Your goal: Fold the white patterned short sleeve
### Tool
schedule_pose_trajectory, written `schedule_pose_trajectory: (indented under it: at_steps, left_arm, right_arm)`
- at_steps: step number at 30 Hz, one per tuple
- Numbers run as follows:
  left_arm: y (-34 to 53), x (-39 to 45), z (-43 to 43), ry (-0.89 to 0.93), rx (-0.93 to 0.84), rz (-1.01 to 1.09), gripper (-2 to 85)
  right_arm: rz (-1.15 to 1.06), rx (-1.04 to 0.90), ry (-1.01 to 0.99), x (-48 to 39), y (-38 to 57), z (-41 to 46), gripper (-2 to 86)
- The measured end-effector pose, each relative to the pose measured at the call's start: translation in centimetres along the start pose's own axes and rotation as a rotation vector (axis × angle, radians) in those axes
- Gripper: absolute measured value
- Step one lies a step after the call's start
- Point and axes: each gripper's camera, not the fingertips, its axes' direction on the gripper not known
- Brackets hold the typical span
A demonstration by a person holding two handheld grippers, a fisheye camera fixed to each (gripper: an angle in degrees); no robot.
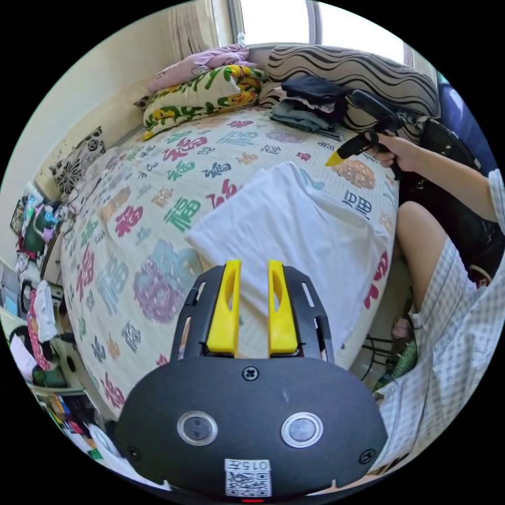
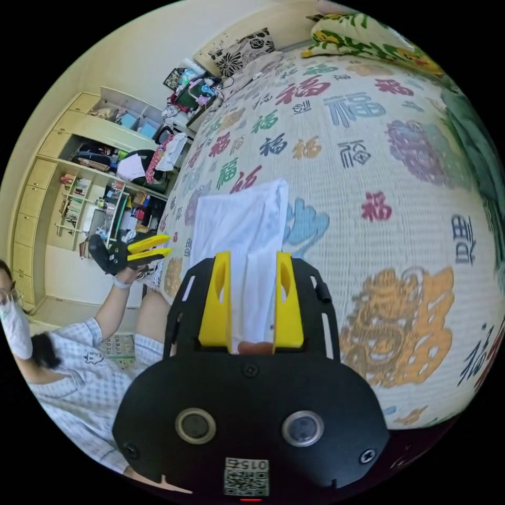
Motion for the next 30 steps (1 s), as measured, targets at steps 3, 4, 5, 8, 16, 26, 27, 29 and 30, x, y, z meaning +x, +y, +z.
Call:
schedule_pose_trajectory:
  at_steps: [3, 4, 5, 8, 16, 26, 27, 29, 30]
  left_arm:
    - [-4.7, -5.5, 3.4, 0.094, -0.002, 0.089, 7.0]
    - [-6.1, -7.6, 4.9, 0.124, 0.003, 0.110, 6.9]
    - [-6.7, -8.6, 5.7, 0.129, -0.004, 0.116, 6.8]
    - [-8.3, -13.0, 10.2, 0.179, -0.122, 0.136, 4.8]
    - [-4.1, -24.5, 12.8, 0.226, -0.202, 0.058, 0.1]
    - [-4.6, -28.6, 14.1, 0.302, -0.057, 0.045, 5.2]
    - [-5.1, -28.5, 15.8, 0.294, -0.122, 0.090, 3.3]
    - [-5.0, -28.6, 17.8, 0.239, -0.215, 0.166, 1.0]
    - [-4.6, -29.1, 18.2, 0.240, -0.223, 0.182, 0.4]
  right_arm:
    - [-0.022, -0.045, 0.036, -0.2, -4.0, 1.5, 12.5]
    - [-0.026, -0.079, 0.063, -0.1, -5.3, 2.3, 11.5]
    - [-0.033, -0.102, 0.070, 0.0, -5.8, 2.8, 9.8]
    - [-0.042, -0.202, 0.051, 0.9, -8.0, 4.5, 2.6]
    - [-0.120, -0.243, 0.013, 1.6, -12.8, 3.8, 0.5]
    - [-0.067, -0.266, -0.066, 2.7, -15.7, 4.7, 0.6]
    - [-0.065, -0.257, -0.098, 2.8, -15.9, 4.5, 0.6]
    - [-0.064, -0.256, -0.122, 3.0, -16.2, 4.1, 0.8]
    - [-0.076, -0.258, -0.113, 2.9, -16.5, 3.8, 0.9]
